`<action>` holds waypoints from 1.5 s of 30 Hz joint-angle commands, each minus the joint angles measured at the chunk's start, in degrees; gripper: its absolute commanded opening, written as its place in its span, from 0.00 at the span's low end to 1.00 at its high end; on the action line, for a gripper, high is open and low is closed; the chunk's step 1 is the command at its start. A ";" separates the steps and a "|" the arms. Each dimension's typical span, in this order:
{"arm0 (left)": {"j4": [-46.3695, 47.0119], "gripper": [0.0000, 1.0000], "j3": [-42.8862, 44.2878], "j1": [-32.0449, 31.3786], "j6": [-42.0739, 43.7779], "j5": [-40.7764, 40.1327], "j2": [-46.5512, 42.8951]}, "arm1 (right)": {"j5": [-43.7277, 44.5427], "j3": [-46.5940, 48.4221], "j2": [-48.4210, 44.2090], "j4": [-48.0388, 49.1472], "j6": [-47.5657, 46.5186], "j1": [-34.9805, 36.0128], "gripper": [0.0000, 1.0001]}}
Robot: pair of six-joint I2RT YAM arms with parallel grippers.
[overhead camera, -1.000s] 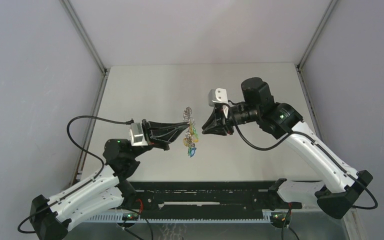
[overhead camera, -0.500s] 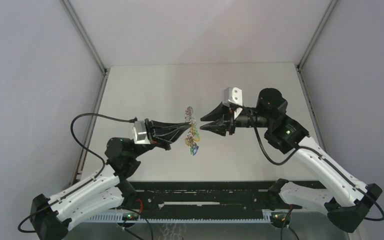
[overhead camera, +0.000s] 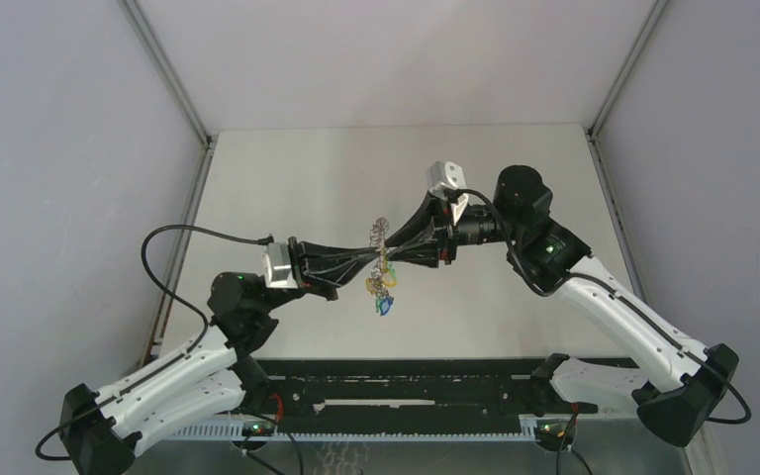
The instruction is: Put the keys on the keyring
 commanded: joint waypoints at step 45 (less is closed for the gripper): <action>-15.11 0.35 7.74 0.08 5.26 7.94 3.72 | 21.82 36.11 15.37 -61.55 -37.31 8.37 0.00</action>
